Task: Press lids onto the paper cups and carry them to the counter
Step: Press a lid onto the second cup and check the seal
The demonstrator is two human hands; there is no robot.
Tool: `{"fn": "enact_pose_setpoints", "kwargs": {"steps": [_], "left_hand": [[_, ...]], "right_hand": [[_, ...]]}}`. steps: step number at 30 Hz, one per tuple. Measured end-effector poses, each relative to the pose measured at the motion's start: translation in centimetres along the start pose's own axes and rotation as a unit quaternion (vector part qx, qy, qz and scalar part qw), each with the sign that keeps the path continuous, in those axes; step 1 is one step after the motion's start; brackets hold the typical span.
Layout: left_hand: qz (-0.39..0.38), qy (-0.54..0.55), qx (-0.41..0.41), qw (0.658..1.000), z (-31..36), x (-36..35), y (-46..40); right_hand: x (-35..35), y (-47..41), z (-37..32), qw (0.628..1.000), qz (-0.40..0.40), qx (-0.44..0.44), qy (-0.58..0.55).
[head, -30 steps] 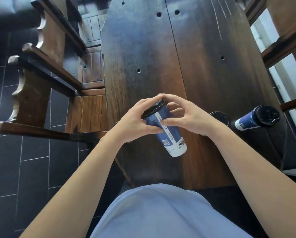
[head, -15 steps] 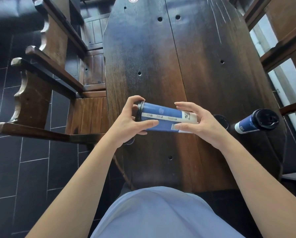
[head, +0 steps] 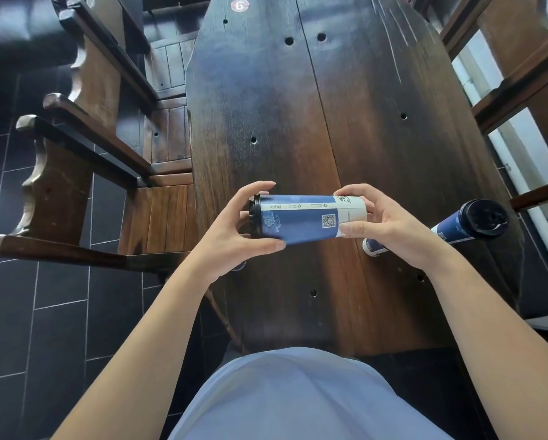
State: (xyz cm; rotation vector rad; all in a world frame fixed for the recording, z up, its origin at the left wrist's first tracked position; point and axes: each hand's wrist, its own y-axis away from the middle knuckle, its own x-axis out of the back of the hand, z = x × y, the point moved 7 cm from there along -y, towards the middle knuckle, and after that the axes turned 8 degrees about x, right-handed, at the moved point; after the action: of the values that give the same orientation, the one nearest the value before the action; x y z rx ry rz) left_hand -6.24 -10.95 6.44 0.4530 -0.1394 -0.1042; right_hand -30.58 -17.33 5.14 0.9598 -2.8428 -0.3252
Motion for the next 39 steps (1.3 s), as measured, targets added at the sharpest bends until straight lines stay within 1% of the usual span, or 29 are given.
{"fn": "enact_pose_setpoints", "kwargs": {"steps": [4, 9, 11, 14, 17, 20, 24, 27, 33, 39], "left_hand": [[0.011, 0.000, -0.006, 1.000, 0.3, 0.0, 0.2], [0.018, 0.045, 0.014, 0.999, 0.3, 0.1, 0.2], [0.002, 0.062, 0.031, 0.998, 0.1, 0.0, 0.2], [-0.025, 0.054, 0.066, 0.996, -0.2, -0.4, 0.3], [-0.030, 0.046, 0.082, 0.995, -0.3, -0.4, 0.3], [-0.021, 0.054, 0.061, 0.996, 0.1, -0.3, 0.4], [-0.006, 0.035, 0.009, 0.999, 1.0, -0.2, 0.6], [0.001, 0.034, -0.008, 0.999, 1.4, 0.1, 0.6], [0.024, 0.044, -0.001, 0.999, 1.4, 0.3, 0.6], [0.025, 0.061, 0.025, 0.998, 1.2, 0.0, 0.6]], "right_hand": [[0.0, -0.1, -0.3, 1.000, -0.001, 0.002, -0.008], [-0.3, -0.2, -1.4, 0.999, 0.001, 0.050, 0.014], [-0.4, -0.2, -1.9, 0.998, -0.001, 0.063, 0.012], [-0.4, -0.1, -2.5, 0.998, -0.003, 0.061, -0.006], [-0.3, 0.0, -3.0, 0.998, -0.016, 0.063, 0.002], [-0.2, 0.0, -3.2, 0.998, -0.018, 0.066, 0.008], [-0.3, -0.1, -2.9, 0.998, -0.003, 0.067, 0.009], [-0.3, -0.1, -2.9, 0.998, 0.013, 0.061, 0.000], [-0.6, -0.2, -2.9, 0.998, 0.025, 0.061, 0.004], [-0.8, -0.2, -3.6, 0.997, 0.019, 0.080, 0.000]]}}
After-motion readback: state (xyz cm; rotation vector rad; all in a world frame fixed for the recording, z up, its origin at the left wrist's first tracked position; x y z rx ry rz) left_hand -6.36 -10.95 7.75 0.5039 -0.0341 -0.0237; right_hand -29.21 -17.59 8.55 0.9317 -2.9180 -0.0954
